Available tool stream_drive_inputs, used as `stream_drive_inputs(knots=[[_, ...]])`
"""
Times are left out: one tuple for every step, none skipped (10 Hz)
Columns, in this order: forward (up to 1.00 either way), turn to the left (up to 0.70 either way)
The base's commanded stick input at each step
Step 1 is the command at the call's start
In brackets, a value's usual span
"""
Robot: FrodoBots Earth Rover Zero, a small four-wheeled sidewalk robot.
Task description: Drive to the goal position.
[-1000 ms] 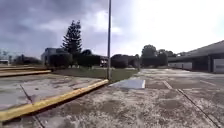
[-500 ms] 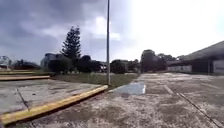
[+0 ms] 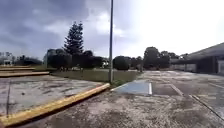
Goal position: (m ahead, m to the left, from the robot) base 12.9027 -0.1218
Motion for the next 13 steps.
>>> stream_drive_inputs(knots=[[0.7, -0.14], [0.7, 0.0], [0.7, 0.0], [0.7, 0.0], [0.7, 0.0], [0.7, 0.0], [0.7, 0.0], [0.7, -0.16], [0.7, -0.35], [0.7, -0.35], [0.23, -0.59], [0.0, -0.2], [0.0, 0.0]])
